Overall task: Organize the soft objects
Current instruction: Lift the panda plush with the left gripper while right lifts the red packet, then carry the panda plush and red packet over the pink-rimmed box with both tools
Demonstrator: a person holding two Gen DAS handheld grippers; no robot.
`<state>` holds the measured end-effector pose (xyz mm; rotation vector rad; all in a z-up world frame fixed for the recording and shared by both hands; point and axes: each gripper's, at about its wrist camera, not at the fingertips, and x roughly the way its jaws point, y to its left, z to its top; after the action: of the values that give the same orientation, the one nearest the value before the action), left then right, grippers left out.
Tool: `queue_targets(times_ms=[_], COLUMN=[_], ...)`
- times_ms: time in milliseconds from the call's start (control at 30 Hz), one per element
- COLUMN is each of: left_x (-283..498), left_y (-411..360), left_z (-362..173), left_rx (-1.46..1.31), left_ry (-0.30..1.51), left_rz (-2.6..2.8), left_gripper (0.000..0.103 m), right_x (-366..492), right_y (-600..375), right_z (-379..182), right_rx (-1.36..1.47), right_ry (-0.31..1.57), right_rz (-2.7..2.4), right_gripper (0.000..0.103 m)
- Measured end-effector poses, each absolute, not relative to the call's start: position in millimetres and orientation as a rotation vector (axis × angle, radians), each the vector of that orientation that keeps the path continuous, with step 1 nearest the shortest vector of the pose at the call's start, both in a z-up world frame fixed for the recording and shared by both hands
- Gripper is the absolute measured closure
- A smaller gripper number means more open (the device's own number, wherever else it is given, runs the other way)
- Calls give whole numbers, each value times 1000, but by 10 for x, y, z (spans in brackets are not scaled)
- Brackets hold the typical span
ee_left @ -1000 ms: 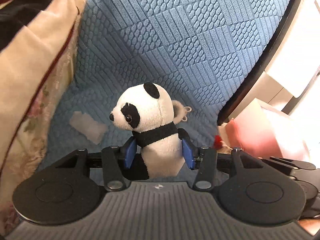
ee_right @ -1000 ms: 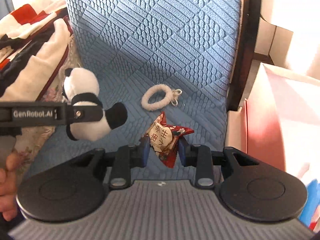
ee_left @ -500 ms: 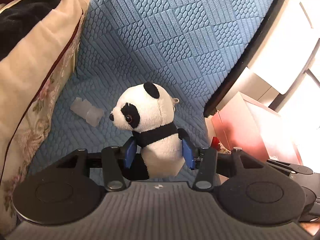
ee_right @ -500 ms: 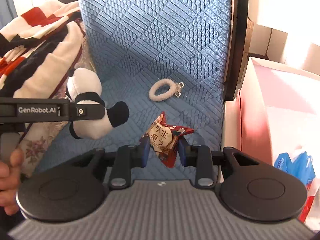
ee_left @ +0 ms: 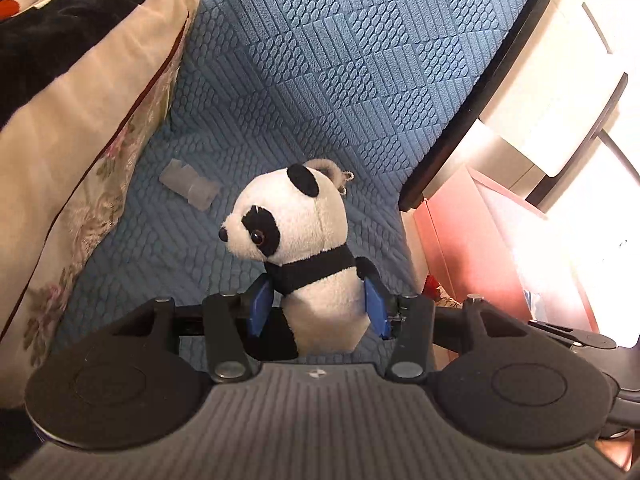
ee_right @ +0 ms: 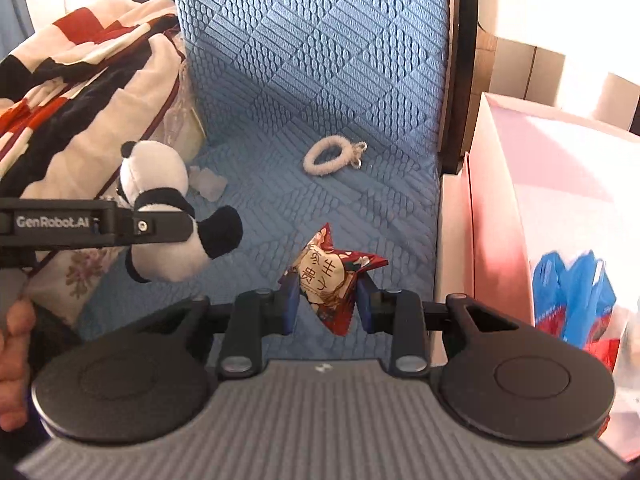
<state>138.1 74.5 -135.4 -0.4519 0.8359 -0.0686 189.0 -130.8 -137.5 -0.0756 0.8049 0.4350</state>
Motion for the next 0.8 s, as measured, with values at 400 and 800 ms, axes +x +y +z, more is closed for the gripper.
queue_targets(times_ms=[400, 800], left_x=[1286, 1290], left_y=[596, 370], left_z=[-1141, -770], left_rx=[-423, -418], left_ry=[821, 785], left_rz=[-104, -152], left_gripper=[48, 48], right_x=[1753, 1728], right_y=[-1456, -1614], right_z=[-1218, -869], right_rx=[-65, -62], right_ry=[790, 721], right_rz=[426, 415], right_gripper=[70, 70])
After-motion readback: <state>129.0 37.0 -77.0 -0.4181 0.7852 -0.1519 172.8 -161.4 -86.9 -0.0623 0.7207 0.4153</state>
